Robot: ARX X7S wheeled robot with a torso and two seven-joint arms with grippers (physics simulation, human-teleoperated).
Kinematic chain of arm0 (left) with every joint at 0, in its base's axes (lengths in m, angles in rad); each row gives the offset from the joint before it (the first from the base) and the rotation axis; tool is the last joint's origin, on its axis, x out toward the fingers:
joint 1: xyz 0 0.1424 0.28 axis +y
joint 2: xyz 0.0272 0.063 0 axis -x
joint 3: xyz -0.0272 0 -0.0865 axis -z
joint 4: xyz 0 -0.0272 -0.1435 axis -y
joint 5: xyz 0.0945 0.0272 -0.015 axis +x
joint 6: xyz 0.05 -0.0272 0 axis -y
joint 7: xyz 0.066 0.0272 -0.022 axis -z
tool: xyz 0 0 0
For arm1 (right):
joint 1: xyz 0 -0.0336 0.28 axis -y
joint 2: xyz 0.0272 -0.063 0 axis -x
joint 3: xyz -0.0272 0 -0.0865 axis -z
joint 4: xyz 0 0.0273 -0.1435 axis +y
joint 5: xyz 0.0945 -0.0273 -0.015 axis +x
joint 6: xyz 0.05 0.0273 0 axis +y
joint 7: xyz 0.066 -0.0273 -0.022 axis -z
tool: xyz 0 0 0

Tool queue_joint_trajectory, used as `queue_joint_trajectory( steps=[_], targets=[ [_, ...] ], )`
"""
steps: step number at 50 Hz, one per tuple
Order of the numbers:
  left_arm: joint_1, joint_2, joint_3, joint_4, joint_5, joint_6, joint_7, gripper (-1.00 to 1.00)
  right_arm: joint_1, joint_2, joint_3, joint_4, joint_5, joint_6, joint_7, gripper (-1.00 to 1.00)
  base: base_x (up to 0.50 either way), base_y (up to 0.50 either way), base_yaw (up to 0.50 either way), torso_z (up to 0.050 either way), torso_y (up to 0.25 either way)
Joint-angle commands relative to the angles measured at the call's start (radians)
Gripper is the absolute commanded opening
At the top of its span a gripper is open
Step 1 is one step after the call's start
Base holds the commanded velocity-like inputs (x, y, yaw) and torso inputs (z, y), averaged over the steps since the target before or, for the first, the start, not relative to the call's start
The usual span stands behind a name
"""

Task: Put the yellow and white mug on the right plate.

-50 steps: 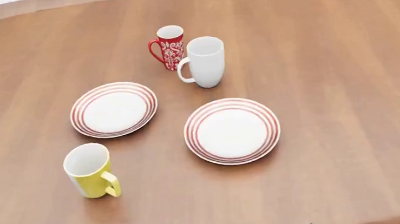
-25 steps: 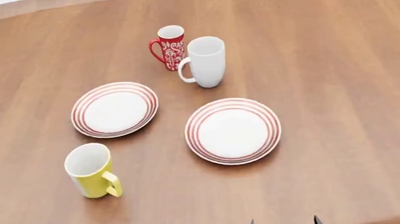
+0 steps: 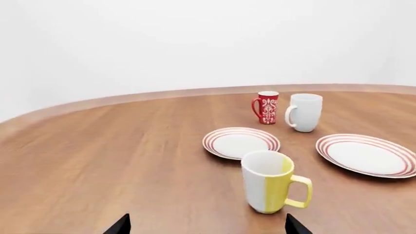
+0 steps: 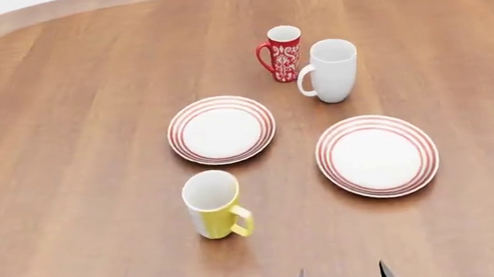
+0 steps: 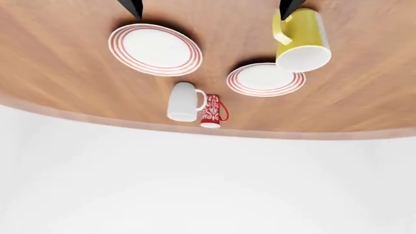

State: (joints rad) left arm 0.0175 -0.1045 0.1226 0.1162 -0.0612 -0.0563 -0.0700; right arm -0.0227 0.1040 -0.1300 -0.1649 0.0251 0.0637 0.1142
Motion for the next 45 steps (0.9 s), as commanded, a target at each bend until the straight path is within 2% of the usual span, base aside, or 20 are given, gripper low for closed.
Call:
queue_joint_trajectory(
  steps=[1, 7, 24, 45],
  targets=[
    [-0.001, -0.014, 0.014, 0.006, -0.013, -0.004, -0.012, 1.00, 0.000, 0.016, -0.021, -0.007, 0.002, 0.000, 0.013, 1.00, 0.00, 0.50, 0.00, 0.000, 0.000],
    [-0.002, -0.019, 0.020, 0.003, -0.019, -0.006, -0.016, 1.00, 0.007, 0.021, -0.037, 0.005, -0.014, 0.016, 0.026, 1.00, 0.00, 0.41, 0.00, 0.000, 0.000],
    [-0.001, -0.033, 0.035, 0.017, -0.038, -0.016, -0.028, 1.00, 0.009, 0.034, -0.048, -0.010, -0.006, 0.031, 0.049, 1.00, 0.01, 0.00, 0.00, 0.000, 0.000],
    [-0.004, -0.048, 0.053, 0.006, -0.039, -0.004, -0.049, 1.00, 0.000, 0.059, -0.054, -0.049, 0.019, 0.013, 0.056, 1.00, 0.48, 0.00, 0.00, 0.000, 0.000]
  ],
)
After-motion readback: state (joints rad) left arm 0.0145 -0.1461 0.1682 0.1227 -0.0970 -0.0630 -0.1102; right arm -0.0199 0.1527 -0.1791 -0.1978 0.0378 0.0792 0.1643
